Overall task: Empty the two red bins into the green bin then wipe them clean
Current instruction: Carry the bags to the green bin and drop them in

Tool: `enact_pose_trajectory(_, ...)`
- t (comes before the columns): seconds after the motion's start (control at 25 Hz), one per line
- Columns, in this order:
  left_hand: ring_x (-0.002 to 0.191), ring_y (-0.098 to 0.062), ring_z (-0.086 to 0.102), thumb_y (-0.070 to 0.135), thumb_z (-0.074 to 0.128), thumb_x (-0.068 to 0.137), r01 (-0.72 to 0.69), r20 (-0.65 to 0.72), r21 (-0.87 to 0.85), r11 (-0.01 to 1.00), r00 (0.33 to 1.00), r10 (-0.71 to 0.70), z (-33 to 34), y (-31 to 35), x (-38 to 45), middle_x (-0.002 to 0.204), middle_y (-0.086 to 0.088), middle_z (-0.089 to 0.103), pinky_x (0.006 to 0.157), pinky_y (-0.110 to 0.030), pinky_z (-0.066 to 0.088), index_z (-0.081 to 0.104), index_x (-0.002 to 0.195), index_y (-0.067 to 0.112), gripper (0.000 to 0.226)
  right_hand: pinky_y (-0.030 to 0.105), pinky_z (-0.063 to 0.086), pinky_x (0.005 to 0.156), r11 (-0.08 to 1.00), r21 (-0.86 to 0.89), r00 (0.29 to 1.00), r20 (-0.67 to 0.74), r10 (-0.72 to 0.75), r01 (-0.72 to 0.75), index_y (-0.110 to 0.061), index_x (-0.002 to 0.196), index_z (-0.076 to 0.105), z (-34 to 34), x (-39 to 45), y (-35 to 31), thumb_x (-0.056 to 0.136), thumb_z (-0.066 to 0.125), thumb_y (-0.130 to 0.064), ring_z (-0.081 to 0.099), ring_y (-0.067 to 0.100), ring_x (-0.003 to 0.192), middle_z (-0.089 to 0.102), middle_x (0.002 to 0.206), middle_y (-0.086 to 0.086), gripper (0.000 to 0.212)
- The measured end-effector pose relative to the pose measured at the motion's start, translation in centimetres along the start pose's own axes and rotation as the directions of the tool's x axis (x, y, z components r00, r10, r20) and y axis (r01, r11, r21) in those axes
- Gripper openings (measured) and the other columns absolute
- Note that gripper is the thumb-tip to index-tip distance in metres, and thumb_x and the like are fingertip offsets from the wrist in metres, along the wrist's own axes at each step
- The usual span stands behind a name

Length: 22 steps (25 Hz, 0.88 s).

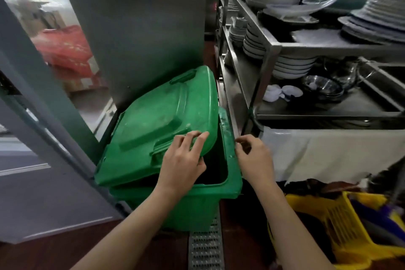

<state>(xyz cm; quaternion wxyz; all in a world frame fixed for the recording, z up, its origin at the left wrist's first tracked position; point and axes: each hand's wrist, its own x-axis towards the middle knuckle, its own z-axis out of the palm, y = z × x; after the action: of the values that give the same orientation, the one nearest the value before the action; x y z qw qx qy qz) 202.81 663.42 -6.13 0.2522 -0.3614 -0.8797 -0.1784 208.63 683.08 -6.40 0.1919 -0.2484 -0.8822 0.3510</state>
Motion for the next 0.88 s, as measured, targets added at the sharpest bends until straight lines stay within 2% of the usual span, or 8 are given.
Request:
enact_pose_trajectory(0.16,0.105,-0.032,0.059,0.004,0.072,0.073,-0.018,0.039,0.005,1.0,0.999,0.018,4.7,2.4,-1.3,0.125,-0.01,0.064,0.091,-0.044,0.055,0.06,0.135,0.009,0.063,0.031,0.053,0.083,0.999,-0.019,0.998,0.051,0.036,-0.035,-0.028,0.108,0.068,-0.5,0.3,4.1,0.096,0.058,-0.029,0.061,0.014,0.098,0.066,0.103,-0.005,0.015)
enact_pose_trajectory(0.48,0.1,-0.034,0.059,-0.004,0.072,0.069,0.022,0.154,0.025,0.999,0.988,-0.025,10.5,4.9,-2.9,0.124,-0.011,0.065,0.084,-0.047,0.054,0.063,0.13,0.011,0.063,0.023,0.045,0.075,0.998,-0.031,0.991,0.116,0.06,-0.056,-0.026,0.107,0.07,-1.0,0.7,8.2,0.096,0.06,-0.027,0.061,0.012,0.089,0.066,0.099,-0.005,0.016)
enact_pose_trajectory(0.68,0.09,-0.029,0.063,0.012,0.082,0.066,0.15,0.304,-0.059,0.987,0.944,-0.125,11.6,5.4,-2.7,0.112,-0.003,0.065,0.074,-0.042,0.051,0.065,0.115,0.017,0.052,0.028,0.05,0.077,0.998,-0.061,0.987,0.156,0.04,-0.031,-0.024,0.107,0.069,-0.5,1.6,9.3,0.096,0.059,-0.026,0.061,0.015,0.09,0.063,0.099,-0.003,0.016)
enact_pose_trajectory(0.88,0.095,-0.024,0.061,0.021,0.074,0.084,0.262,0.365,-0.125,0.957,0.909,-0.201,11.3,5.0,-2.8,0.109,0.003,0.065,0.082,-0.039,0.049,0.064,0.112,0.022,0.03,0.029,0.051,0.081,0.999,-0.047,0.983,0.185,0.004,0.004,-0.024,0.107,0.069,0.1,2.5,9.1,0.096,0.059,-0.025,0.06,0.012,0.091,0.063,0.098,-0.005,0.015)
